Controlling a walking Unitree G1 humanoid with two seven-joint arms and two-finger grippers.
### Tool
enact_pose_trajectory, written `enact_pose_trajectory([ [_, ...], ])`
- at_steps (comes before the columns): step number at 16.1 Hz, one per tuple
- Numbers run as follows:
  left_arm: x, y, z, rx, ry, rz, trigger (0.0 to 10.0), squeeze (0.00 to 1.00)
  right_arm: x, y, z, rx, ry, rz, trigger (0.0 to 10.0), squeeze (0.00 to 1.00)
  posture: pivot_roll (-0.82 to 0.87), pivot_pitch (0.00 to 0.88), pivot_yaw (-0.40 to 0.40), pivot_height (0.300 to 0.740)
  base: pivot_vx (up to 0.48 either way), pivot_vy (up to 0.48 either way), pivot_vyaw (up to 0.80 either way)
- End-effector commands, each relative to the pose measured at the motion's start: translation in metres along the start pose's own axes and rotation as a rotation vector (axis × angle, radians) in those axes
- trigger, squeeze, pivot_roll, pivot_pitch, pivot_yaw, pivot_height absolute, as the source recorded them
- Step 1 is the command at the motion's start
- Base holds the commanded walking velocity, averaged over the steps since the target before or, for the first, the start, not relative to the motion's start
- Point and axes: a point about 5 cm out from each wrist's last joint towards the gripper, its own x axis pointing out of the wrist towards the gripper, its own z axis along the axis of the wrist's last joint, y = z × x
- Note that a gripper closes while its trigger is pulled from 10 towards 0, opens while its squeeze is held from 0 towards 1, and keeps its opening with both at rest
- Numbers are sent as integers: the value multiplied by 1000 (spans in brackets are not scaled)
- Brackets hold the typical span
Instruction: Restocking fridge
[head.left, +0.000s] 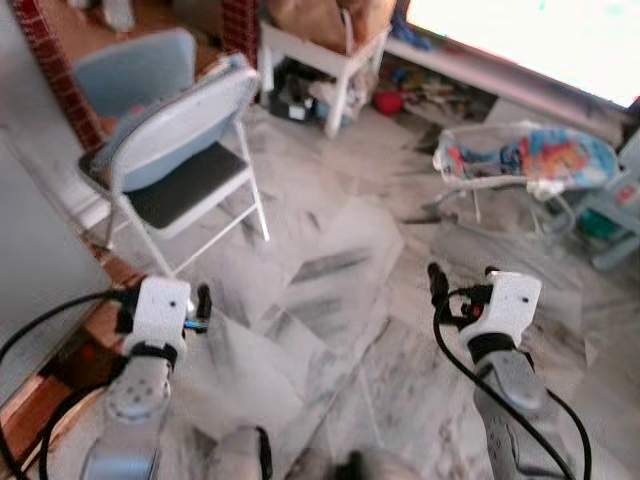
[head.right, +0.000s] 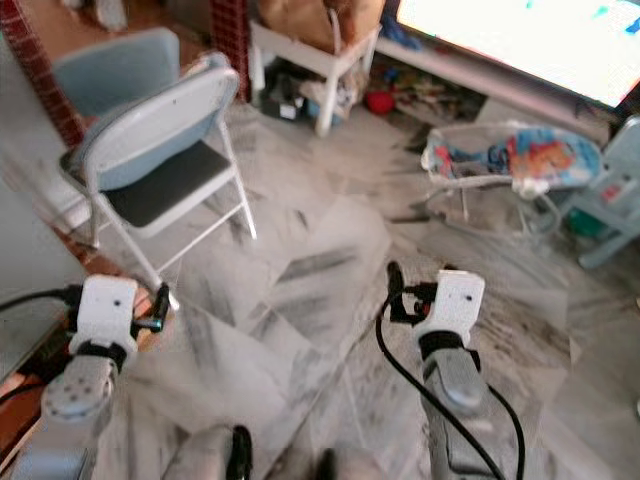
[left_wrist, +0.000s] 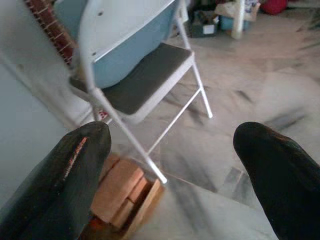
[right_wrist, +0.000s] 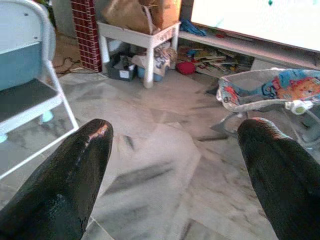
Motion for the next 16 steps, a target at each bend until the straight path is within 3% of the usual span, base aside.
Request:
enact_pose_trajectory([
  [1,-2,-5,-1,1,5,-13,10000,0,-2,-10,-8,-14,40,-23,10000,0,174,139,-110,740,0,480,0],
  [7,10,-6,10,23,-50,-38,10000,0,15,0,-1,-6,-5,-7,10000,0,183,116,-70,740,0,357,0],
  [10,21,-10,34,119,-168,-94,10000,0,28,8,10,5,-51,7,10000,0,188,104,-52,740,0,0,0],
  [12,24,-10,36,122,-176,-100,10000,0,26,4,8,8,-61,-21,10000,0,174,99,-22,740,0,0,0],
  [15,19,-27,30,154,-176,-177,10000,0,9,-11,-6,26,-17,-124,10000,0,136,112,-22,740,0,0,0],
  [16,21,-27,29,156,-175,-180,10000,0,8,-9,-4,24,-23,-118,10000,0,118,105,-20,740,0,0,0],
])
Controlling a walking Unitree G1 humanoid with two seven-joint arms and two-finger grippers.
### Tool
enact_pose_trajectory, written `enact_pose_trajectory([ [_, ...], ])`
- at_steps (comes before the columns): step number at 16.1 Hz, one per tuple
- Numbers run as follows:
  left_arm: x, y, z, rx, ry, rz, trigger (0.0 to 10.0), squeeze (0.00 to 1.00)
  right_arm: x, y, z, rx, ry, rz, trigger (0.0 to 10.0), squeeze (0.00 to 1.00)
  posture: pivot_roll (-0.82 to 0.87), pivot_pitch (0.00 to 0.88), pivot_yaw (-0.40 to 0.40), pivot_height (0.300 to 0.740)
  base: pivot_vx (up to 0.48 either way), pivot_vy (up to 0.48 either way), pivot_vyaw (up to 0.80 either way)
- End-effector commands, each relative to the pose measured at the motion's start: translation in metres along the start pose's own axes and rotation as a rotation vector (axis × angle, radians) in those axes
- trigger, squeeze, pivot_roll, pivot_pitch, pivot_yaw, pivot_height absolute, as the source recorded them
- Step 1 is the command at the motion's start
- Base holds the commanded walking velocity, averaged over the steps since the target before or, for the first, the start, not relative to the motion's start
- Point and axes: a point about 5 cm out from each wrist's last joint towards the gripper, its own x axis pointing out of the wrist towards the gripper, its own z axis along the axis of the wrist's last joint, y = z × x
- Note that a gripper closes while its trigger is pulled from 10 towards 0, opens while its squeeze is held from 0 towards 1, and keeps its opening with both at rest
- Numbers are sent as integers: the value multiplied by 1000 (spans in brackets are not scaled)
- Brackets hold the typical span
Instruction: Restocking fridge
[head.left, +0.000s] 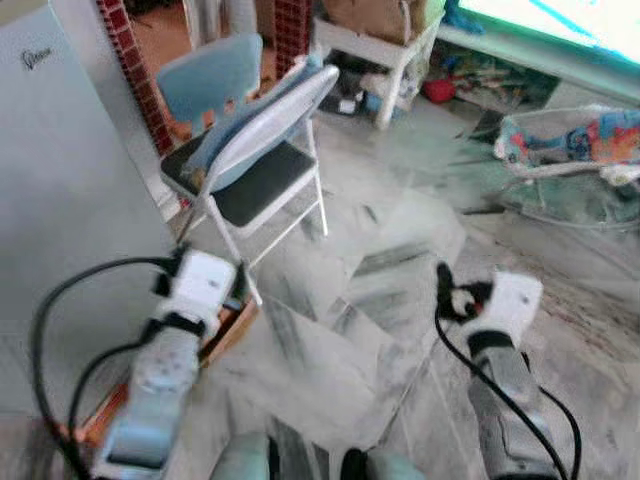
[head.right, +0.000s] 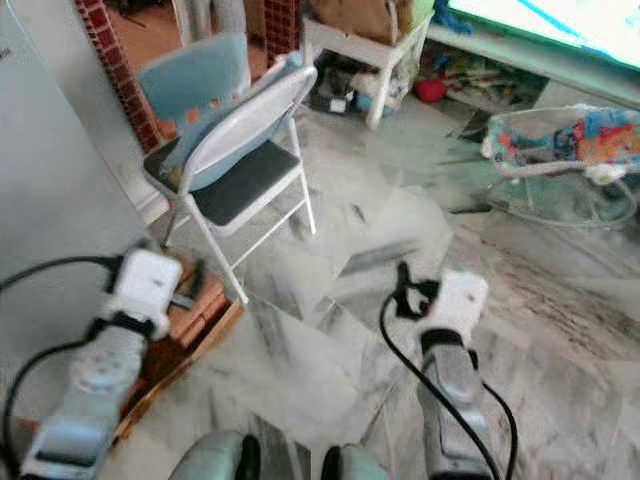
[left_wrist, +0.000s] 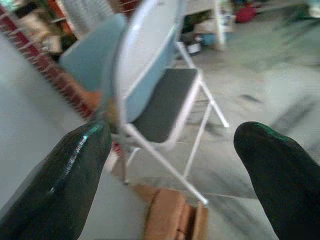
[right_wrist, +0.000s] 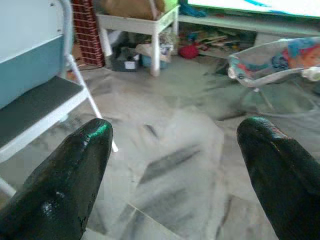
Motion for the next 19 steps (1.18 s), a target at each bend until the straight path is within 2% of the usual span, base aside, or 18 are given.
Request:
enact_pose_trajectory([
  [1,5,5,3,12,-18,0,10000,0,-1,4,14,-25,-57,17,10000,0,87,90,-30,740,0,0,0],
  [2,10,8,5,32,-33,-3,10000,0,-2,4,18,-27,-72,13,10000,0,76,89,-15,740,0,0,0],
  [4,16,7,3,33,-39,-14,10000,0,-4,-2,12,-22,-66,-36,10000,0,68,87,16,740,0,0,0],
  [6,13,6,6,46,-55,-13,10000,0,-10,-2,10,-25,-65,-37,10000,0,55,91,28,740,0,0,0],
  [8,11,1,-1,64,-32,4,10000,0,-14,-5,4,-18,-41,-37,10000,0,60,77,19,740,0,0,0],
  [10,14,0,3,73,-37,30,10000,0,-9,-4,5,-22,-41,-22,10000,0,79,71,10,740,0,0,0],
  [11,16,4,8,97,-44,65,10000,0,-2,1,10,-24,-54,5,10000,0,101,66,2,740,0,0,0],
  [12,10,12,7,117,-34,109,10000,0,5,7,16,-31,-74,42,10000,0,125,87,-15,740,0,0,0],
  [14,-1,16,0,116,-9,134,10000,0,4,8,18,-34,-78,63,10000,0,145,90,-33,740,0,0,0],
  [16,-20,16,-18,33,61,147,10000,0,-9,-3,9,-38,-34,78,10000,0,155,80,-50,740,0,0,0],
  [18,-33,13,-30,12,97,147,10000,0,-18,-7,3,-45,-7,90,10000,0,161,82,-61,740,0,0,0],
  [19,-39,10,-37,-24,117,152,10000,0,-21,-7,-1,-54,10,99,10000,0,159,86,-70,740,0,0,0],
])
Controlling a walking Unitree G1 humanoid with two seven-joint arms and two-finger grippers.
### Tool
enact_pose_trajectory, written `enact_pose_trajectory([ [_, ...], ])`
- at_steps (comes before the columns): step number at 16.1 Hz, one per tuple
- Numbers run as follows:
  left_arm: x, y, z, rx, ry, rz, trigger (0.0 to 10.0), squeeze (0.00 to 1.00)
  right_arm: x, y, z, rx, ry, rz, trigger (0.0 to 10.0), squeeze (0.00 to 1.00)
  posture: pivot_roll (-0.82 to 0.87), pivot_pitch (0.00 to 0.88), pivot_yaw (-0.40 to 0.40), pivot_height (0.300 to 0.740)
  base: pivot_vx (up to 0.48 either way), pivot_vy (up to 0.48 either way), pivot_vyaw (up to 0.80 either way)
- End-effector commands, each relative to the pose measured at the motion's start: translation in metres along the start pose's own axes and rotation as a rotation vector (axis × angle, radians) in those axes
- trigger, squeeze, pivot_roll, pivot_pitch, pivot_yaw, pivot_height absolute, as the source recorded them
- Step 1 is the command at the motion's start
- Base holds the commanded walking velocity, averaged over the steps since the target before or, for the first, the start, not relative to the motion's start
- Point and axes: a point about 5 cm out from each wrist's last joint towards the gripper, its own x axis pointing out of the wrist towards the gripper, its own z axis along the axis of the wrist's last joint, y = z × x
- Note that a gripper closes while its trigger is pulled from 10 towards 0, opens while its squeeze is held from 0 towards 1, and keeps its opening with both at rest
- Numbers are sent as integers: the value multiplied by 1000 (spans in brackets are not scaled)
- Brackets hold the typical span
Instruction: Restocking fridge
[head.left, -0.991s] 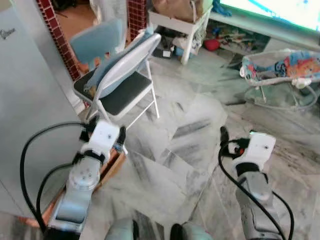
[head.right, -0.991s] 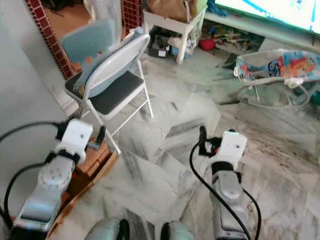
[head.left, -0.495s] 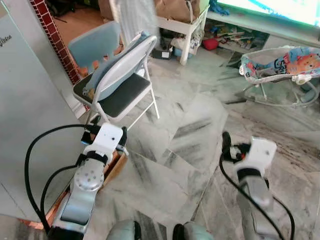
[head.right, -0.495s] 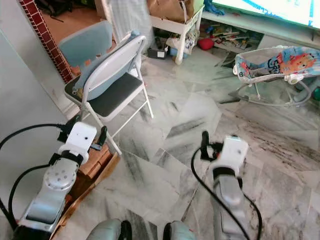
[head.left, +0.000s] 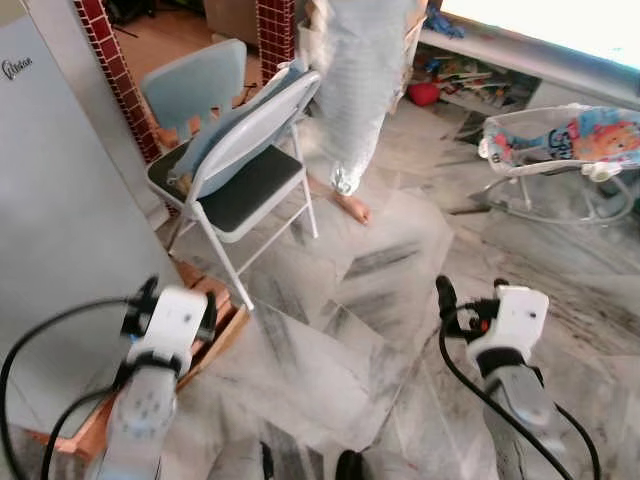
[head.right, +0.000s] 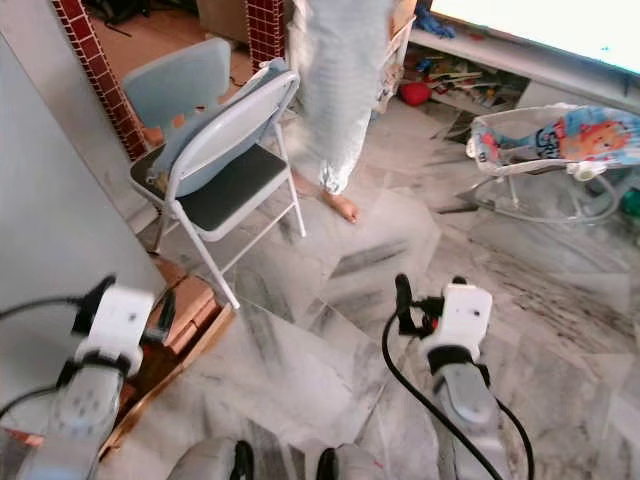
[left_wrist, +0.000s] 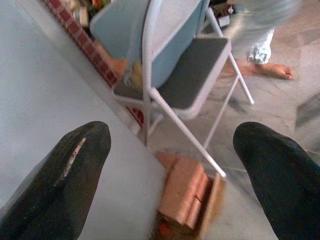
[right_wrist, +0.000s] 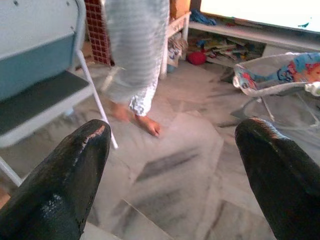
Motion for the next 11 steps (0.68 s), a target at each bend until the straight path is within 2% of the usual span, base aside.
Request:
enact_pose_trajectory([
  [1,1,-2,2,-15,-15,4,10000,0,4,5,3,1,-8,10,10000,0,158,84,-70,740,0,0,0],
  [4,8,-4,8,-24,-25,21,10000,0,10,8,6,4,-22,7,10000,0,146,83,-66,740,0,0,0],
  [9,14,-5,13,-32,-35,16,10000,0,9,7,6,-5,-20,10,10000,0,128,83,-48,740,0,0,0],
  [11,15,-5,14,-33,-39,13,10000,0,13,8,7,-8,-23,10,10000,0,129,84,-45,740,-244,124,0],
])
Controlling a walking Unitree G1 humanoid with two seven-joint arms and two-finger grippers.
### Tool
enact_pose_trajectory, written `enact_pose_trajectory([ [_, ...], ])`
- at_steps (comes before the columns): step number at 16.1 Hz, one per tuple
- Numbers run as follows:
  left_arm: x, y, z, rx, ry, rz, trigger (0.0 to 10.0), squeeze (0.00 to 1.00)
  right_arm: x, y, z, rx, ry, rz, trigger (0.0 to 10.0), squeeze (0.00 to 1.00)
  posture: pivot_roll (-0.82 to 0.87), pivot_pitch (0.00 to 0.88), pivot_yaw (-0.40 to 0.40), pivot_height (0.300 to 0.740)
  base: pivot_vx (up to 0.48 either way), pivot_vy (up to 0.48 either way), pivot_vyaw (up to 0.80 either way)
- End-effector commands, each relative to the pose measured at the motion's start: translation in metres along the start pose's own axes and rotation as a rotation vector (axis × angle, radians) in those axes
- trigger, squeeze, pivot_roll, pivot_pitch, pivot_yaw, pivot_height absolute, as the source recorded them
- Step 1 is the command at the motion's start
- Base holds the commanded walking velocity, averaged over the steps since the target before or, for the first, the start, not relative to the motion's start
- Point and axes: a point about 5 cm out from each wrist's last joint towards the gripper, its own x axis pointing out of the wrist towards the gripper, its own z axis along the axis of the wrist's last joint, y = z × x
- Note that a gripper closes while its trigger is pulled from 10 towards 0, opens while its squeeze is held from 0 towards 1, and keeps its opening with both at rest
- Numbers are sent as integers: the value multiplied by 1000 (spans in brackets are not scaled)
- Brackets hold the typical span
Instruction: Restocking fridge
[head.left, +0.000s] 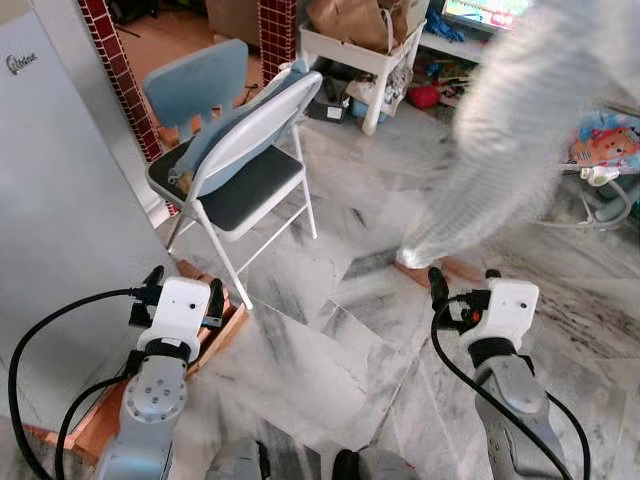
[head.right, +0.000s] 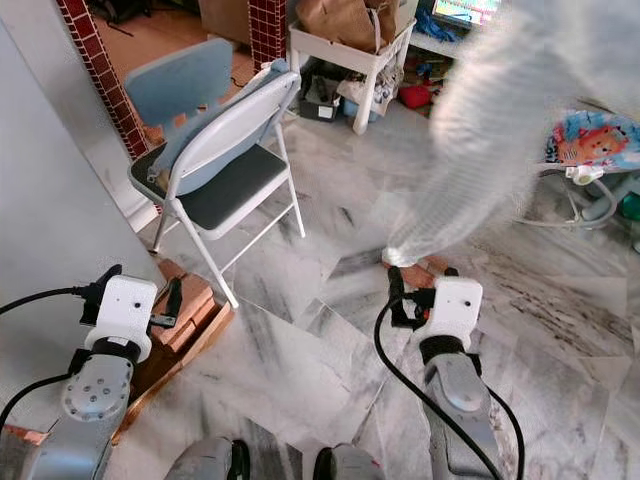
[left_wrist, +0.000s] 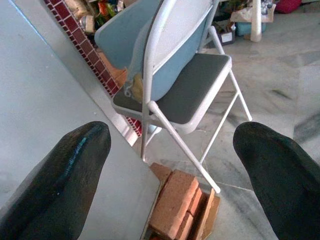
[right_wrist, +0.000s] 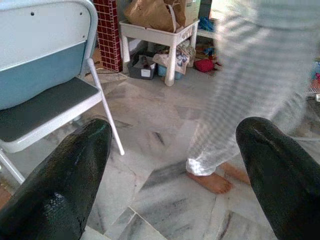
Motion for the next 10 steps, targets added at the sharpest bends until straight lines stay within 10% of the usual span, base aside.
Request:
enact_pose_trajectory([
  [1,0,0,-2,2,15,-5,10000,0,1,-2,-1,-11,9,-10,10000,0,131,87,-39,740,-251,266,0],
  [10,1,-4,0,1,17,-11,10000,0,3,2,-3,-14,19,14,10000,0,135,106,-59,740,-269,352,0],
])
